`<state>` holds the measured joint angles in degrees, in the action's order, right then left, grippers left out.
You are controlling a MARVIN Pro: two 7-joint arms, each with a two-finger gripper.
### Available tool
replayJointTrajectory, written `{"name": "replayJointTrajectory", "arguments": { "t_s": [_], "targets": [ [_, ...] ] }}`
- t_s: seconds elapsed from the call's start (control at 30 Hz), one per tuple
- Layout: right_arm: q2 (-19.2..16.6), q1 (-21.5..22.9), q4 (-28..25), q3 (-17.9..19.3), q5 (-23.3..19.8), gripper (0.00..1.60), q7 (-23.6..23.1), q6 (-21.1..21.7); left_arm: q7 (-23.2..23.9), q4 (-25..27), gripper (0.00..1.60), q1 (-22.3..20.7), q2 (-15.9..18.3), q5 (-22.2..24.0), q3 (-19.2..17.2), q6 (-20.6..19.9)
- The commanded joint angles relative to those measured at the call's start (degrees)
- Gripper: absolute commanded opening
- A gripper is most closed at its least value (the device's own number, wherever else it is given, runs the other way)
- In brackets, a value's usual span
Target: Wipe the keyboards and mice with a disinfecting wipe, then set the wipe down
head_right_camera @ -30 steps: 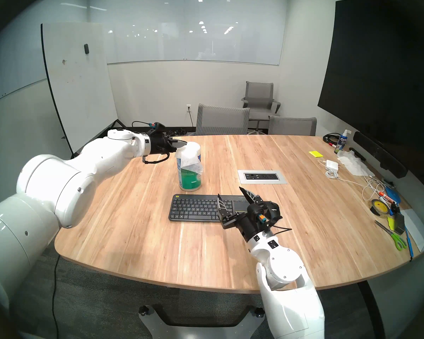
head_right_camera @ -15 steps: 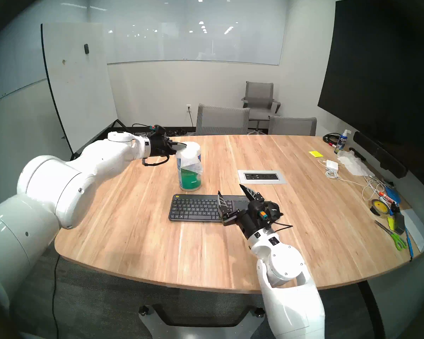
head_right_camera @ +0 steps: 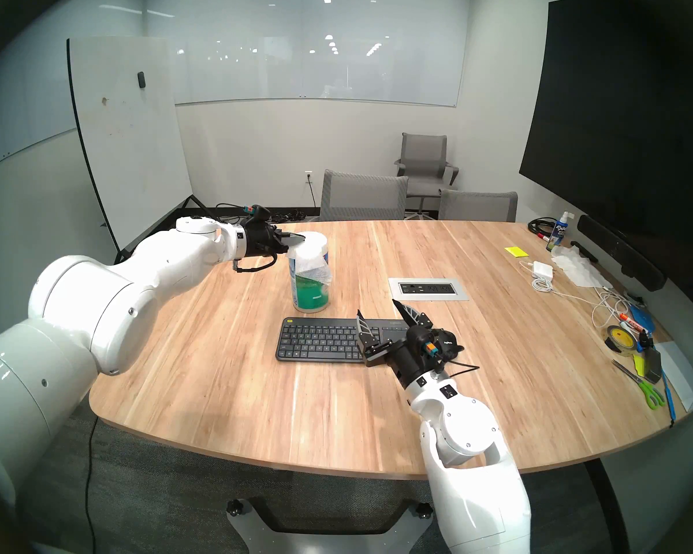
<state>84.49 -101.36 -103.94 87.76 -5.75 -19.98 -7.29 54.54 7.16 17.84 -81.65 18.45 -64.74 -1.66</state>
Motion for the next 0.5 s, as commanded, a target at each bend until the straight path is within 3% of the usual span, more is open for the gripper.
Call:
{"name": "replayJointTrajectory", "arguments": {
  "t_s": [0.0, 0.1, 0.17, 0.27, 0.47],
  "targets": [
    [0.27, 0.68, -1.31, -0.11, -0.03, 1.6, 0.09, -0.31, 0.21, 0.37, 0.8, -0.84, -0.29, 0.36, -0.4, 0.19],
    [0.29, 0.62, -1.32, -0.12, -0.02, 1.6, 0.04, -0.31, 0.48, 0.41, 0.75, -0.81, -0.31, 0.34, -0.51, 0.28],
    [0.31, 0.58, -1.32, -0.12, 0.02, 1.6, 0.03, -0.31, 0.56, 0.41, 0.6, -0.79, -0.33, 0.32, -0.56, 0.33],
    [0.36, 0.53, -1.27, -0.11, 0.09, 1.6, 0.07, -0.32, 0.65, 0.41, 0.0, -0.78, -0.37, 0.25, -0.59, 0.37],
    [0.42, 0.53, -1.11, -0.07, 0.11, 1.6, 0.06, -0.33, 0.79, 0.42, 0.0, -0.69, -0.45, 0.2, -0.69, 0.62]
  ]
}}
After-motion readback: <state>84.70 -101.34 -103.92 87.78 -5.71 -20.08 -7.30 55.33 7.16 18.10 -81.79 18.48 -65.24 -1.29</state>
